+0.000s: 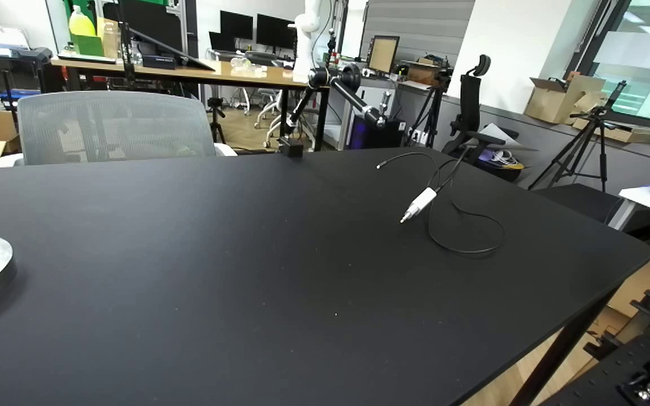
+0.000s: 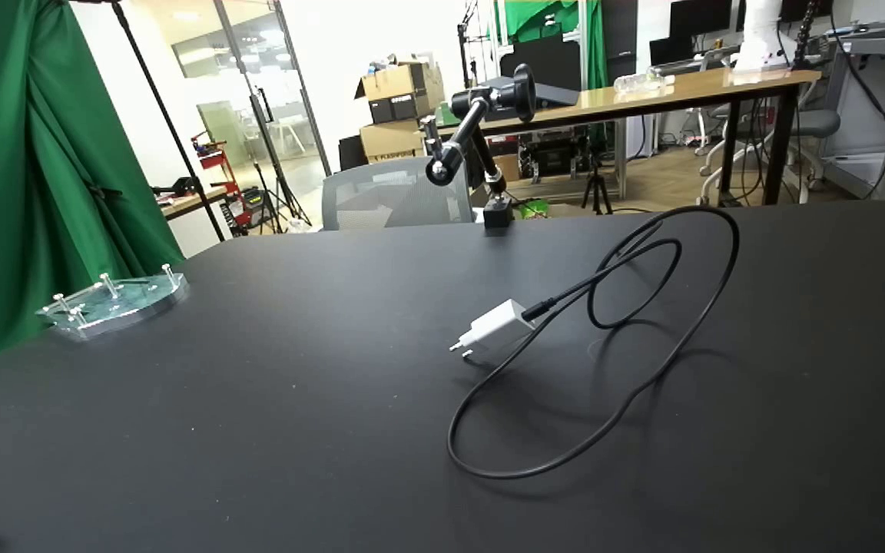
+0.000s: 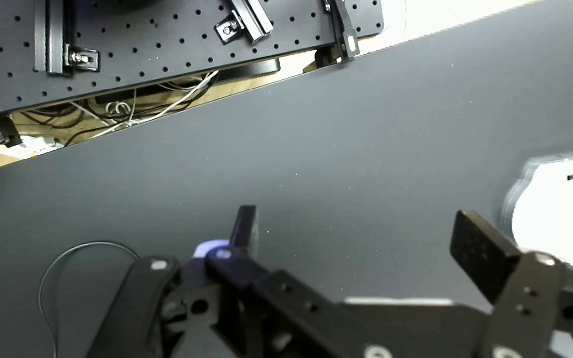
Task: Untangle the charger.
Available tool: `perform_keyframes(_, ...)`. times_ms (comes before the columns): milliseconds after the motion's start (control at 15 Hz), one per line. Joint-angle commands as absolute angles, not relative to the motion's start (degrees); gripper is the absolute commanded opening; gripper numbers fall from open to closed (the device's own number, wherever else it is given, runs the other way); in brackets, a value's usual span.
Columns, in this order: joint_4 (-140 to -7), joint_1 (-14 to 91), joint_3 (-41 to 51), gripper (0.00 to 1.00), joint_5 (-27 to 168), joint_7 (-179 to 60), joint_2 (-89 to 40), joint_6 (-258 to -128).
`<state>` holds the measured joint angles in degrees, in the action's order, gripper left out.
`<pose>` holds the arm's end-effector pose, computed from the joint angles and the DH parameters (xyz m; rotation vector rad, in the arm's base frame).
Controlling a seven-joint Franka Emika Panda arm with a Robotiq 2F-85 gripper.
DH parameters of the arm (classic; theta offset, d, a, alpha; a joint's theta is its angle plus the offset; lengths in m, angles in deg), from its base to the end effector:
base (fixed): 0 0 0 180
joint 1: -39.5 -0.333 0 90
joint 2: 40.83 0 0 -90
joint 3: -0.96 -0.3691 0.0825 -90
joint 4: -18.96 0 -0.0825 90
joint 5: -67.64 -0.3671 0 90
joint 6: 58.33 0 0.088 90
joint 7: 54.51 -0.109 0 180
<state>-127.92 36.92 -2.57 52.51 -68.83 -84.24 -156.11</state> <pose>0.2562 0.0570 0.5371 -2.9212 0.3097 0.1975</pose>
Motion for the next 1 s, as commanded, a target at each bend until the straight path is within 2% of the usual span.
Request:
perform_keyframes(0, -127.8, 37.8, -3.3, 1.0, 52.1, -68.3, -84.2, -155.8)
perform_keyframes(333, -127.6, 38.7, -2.5, 1.0, 56.1, -63.2, -82.3, -157.7)
perform_keyframes(600, -124.5, 41.0, 2.9, 1.0, 69.9, -47.7, -76.3, -154.1)
perform_keyframes(667, -123.7, 43.4, 3.7, 1.0, 70.7, -51.2, -75.3, -155.6)
perform_keyframes(733, -127.2, 40.7, 2.0, 1.0, 68.2, -52.1, -79.1, -156.4)
perform_keyframes(933, -125.6, 43.3, 4.4, 1.0, 70.1, -50.9, -76.2, -156.6)
